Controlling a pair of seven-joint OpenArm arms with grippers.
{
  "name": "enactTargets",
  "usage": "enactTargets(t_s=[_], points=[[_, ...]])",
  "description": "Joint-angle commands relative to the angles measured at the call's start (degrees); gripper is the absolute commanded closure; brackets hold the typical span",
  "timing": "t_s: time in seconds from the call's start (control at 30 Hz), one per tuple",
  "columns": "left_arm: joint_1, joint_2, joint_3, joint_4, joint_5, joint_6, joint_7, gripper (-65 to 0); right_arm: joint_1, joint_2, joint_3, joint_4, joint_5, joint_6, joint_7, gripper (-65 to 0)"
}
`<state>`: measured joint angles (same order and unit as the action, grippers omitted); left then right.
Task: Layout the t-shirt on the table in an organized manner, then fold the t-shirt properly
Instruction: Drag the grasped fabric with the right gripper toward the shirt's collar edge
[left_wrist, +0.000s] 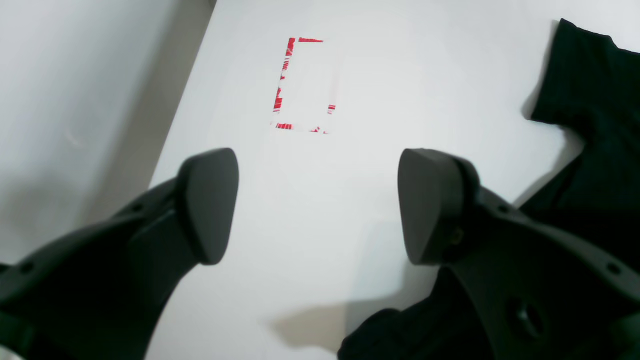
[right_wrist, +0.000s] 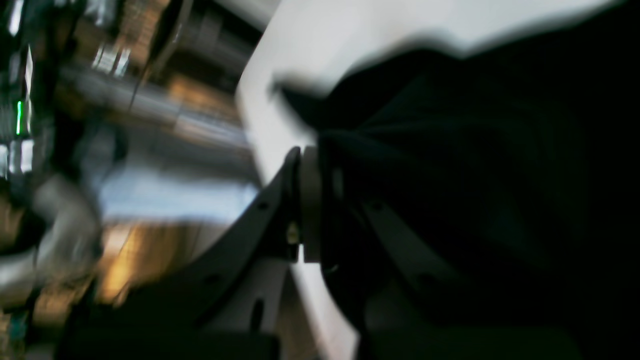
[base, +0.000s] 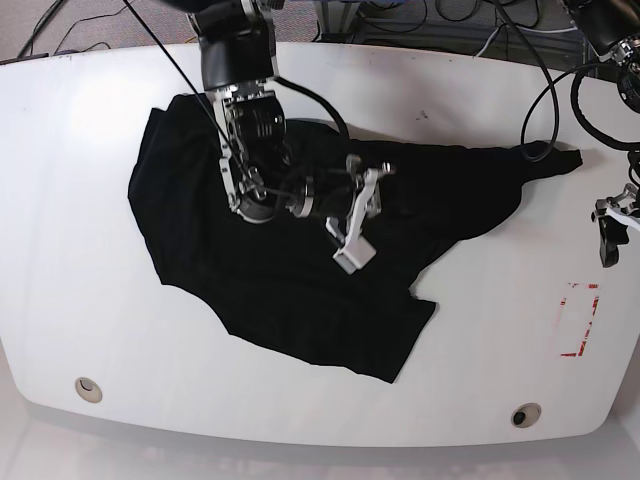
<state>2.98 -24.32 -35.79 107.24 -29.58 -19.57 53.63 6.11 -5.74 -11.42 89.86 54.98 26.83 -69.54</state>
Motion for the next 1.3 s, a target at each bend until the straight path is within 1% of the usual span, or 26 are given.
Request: enactTargets(t_s=[0.0,0.07,0.17,0.27,0.4,0.5,0.63,0.7,0.8,0.93,1.07,1.27], points=[[-2.1,-1.1,0.1,0.8,-0.7,-0.1,-1.5,-47.1,-1.4,1.4,-3.4,5.2,3.4,0.3,1.3,0.0],[-2.9,-1.1,0.1,0.6,-0.5,0.0,-1.5,-47.1,-2.3,2.1,-4.0,6.6,3.4,0.0,1.5,0.0],[-3.9,-1.1,0.1,0.0,-0.8,0.0,-1.5,-47.1,-2.5,2.4,-1.5,6.9,3.3,0.2,1.5,0.0],[-4.0,-1.1,0.1,0.0,-0.7,0.0,-1.5,-47.1,-2.2,3.0,-2.0,6.8,3.4,0.2,1.4,0.0],[-4.2,-1.1,0.2,-0.1,-0.7,0.0,-1.5,-47.1,0.0,6.7,-5.8,6.9,3.6,0.3,-0.2,0.0],[-4.4,-1.1,0.2,-0.2,-0.7,0.0,-1.5,-47.1,0.9,7.0,-7.5,6.9,3.6,0.3,-0.6,0.0],[-5.1,-1.1,0.2,-0.2,-0.7,0.0,-1.5,-47.1,2.4,8.8,-8.8,6.9,3.6,0.4,-1.9,0.0],[-5.1,-1.1,0.2,-0.2,-0.7,0.0,-1.5,-47.1,2.9,9.5,-10.5,6.9,3.7,0.5,-2.6,0.0],[-5.1,-1.1,0.2,-0.2,-0.6,0.0,-1.5,-47.1,3.4,11.5,-13.2,7.1,3.7,0.5,-3.1,0.0],[-5.2,-1.1,0.2,-0.3,-0.6,0.0,-1.5,-47.1,1.8,13.7,-16.1,10.8,3.7,0.5,-3.3,0.0],[-5.3,-1.1,0.2,-0.9,-0.6,0.0,-1.5,-47.1,0.9,15.2,-15.3,12.7,3.4,0.5,-3.0,0.0],[-5.3,-1.1,0.2,-1.4,-0.6,0.0,-1.5,-47.1,-0.8,19.4,-15.4,16.7,3.4,0.5,-3.1,0.0]])
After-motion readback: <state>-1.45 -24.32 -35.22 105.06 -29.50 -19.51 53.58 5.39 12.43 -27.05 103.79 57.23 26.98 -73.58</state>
